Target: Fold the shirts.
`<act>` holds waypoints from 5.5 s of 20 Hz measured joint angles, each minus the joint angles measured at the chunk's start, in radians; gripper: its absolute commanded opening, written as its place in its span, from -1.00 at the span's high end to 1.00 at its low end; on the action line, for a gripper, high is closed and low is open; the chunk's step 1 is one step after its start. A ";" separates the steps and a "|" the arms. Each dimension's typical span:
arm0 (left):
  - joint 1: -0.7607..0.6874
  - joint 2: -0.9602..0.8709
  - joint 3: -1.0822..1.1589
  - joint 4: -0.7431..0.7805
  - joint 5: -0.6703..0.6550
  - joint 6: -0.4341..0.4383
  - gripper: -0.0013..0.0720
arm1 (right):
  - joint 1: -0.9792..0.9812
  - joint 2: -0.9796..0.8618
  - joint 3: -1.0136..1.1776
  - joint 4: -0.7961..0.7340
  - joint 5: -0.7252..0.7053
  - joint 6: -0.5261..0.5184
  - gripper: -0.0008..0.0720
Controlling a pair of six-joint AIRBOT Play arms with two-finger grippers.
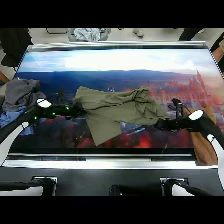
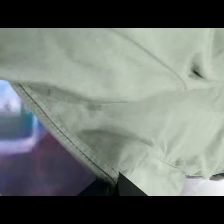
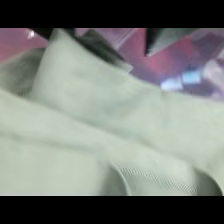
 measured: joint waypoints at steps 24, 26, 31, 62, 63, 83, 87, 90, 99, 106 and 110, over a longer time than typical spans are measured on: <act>0.391 0.710 0.805 0.061 0.006 -0.004 0.89 | -0.128 0.718 0.900 -0.362 0.034 -0.057 0.88; 0.398 0.751 0.821 0.062 0.003 -0.021 0.89 | -0.130 0.736 0.947 -0.380 0.044 -0.046 0.88; 0.404 0.760 0.833 0.098 -0.058 -0.072 0.89 | -0.131 0.733 0.999 -0.439 0.126 -0.037 0.88; 0.207 -0.258 0.550 0.181 0.091 0.123 0.90 | 0.021 -0.465 0.950 -0.286 -0.032 0.013 0.88; 0.220 -0.253 0.550 0.192 0.022 0.109 0.90 | 0.021 -0.456 0.951 -0.288 0.042 0.009 0.88; 0.253 -0.279 0.549 0.481 -0.488 -0.081 -0.26 | 0.037 -0.530 0.941 -0.341 0.537 -0.021 -0.36; 0.270 -0.268 0.565 0.457 -0.517 -0.089 -0.46 | 0.024 -0.504 0.945 -0.321 0.554 -0.026 -0.45; 0.303 -0.223 0.561 0.452 -0.594 -0.088 -0.46 | -0.041 -0.458 0.945 -0.319 0.655 -0.045 -0.45; 0.329 0.198 -0.151 0.442 -0.552 0.031 -0.46 | -0.182 -0.177 0.510 -0.341 0.639 -0.097 -0.45; 0.275 0.349 -0.503 0.294 -0.403 0.057 -0.35 | -0.193 -0.124 0.381 -0.336 0.591 -0.116 -0.56; 0.209 0.363 -0.554 0.253 -0.310 0.010 0.65 | -0.194 -0.100 0.315 -0.330 0.571 -0.128 -0.73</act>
